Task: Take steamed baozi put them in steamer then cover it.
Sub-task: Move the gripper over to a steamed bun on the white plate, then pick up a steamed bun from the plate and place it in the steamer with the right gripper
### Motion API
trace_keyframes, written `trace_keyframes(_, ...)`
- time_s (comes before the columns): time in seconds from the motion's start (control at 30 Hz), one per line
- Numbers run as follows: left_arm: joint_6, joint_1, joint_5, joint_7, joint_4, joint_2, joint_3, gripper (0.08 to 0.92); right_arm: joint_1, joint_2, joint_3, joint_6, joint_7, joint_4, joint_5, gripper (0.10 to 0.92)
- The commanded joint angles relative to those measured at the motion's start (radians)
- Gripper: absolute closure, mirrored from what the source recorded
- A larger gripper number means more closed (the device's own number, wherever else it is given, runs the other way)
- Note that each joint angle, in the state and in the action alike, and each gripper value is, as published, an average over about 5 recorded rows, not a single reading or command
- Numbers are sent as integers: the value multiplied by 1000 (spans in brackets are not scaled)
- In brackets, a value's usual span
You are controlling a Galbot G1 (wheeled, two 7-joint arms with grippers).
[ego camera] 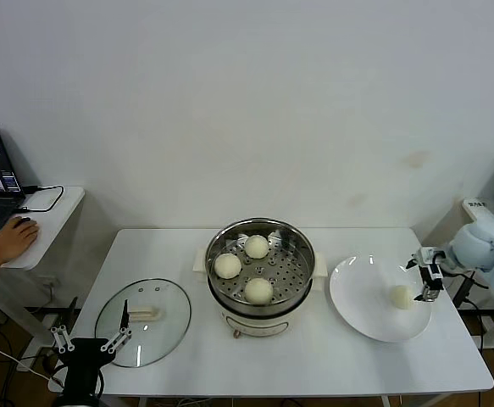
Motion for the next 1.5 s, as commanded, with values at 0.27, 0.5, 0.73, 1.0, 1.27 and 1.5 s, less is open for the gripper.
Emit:
trace_keyframes(0.27,1,-2,0,0,9,0,-4,177,-71,130,78,39,1,-174,-84,203)
trace_keyframes(0.5,1,-2,0,0,9,0,-2,177,-74,138,76,31,1,-177,-91,214)
trace_keyframes(0.73,0,-5,0,-1,9,-2,2,177,-65,132,73,26,-2,-174,-89,288)
trace_keyframes(1.0,-2,-2,0,-4,2,-3,2,177,-62,122,73,24,-4,-155,-80,421)
trace_keyframes(1.27,-5,2,-1,-7,-5,-4,3,177,47,6,-24,-42,-27,13,17,483)
trace_keyframes(1.5,-4,-2,0,-6,-7,0,12,177,322,-125,-245,-112,-27,249,182,495)
